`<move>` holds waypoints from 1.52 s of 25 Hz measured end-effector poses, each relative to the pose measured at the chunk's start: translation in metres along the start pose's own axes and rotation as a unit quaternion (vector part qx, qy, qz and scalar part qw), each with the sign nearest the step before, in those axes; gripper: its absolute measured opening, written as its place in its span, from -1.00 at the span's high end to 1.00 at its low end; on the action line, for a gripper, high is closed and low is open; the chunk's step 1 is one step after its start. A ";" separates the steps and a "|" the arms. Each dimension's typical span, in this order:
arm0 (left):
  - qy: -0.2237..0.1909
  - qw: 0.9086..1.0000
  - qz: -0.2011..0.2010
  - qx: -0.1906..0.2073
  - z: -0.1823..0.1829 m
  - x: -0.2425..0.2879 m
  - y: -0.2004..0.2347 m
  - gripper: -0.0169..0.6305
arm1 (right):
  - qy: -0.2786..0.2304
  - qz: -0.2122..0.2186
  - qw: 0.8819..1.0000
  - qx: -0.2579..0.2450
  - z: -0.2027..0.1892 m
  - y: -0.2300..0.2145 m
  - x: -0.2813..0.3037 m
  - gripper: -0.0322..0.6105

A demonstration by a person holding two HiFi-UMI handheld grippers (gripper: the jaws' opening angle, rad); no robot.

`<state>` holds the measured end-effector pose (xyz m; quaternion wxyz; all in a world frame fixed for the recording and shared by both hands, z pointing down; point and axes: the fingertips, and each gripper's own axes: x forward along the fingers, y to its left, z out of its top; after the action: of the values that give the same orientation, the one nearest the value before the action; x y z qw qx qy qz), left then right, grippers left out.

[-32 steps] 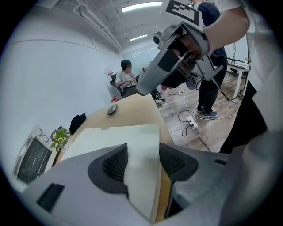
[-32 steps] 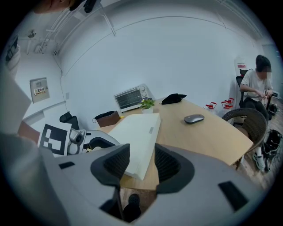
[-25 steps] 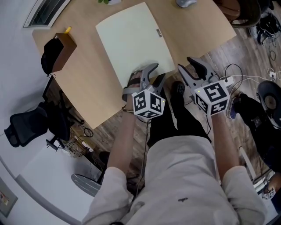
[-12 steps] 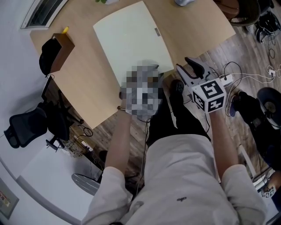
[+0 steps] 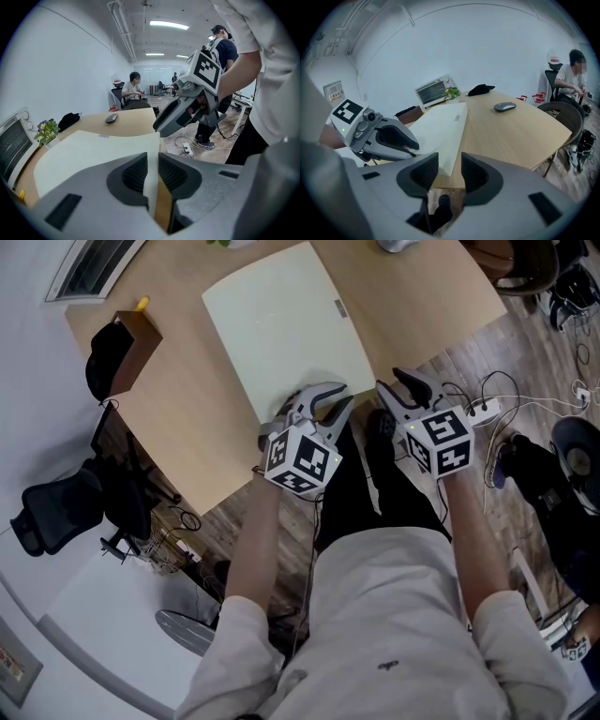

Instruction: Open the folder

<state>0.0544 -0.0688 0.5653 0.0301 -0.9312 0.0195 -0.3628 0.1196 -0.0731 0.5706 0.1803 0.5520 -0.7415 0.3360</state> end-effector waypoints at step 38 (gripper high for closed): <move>-0.063 0.992 0.082 -0.066 0.024 -0.031 0.014 0.91 | 0.060 0.012 0.998 -0.013 -0.010 0.007 0.019 0.48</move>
<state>0.0477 -0.0804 0.5253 -0.0009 -0.9473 0.1180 -0.2979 0.1061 -0.0781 0.5877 0.2280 0.5193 -0.7404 0.3607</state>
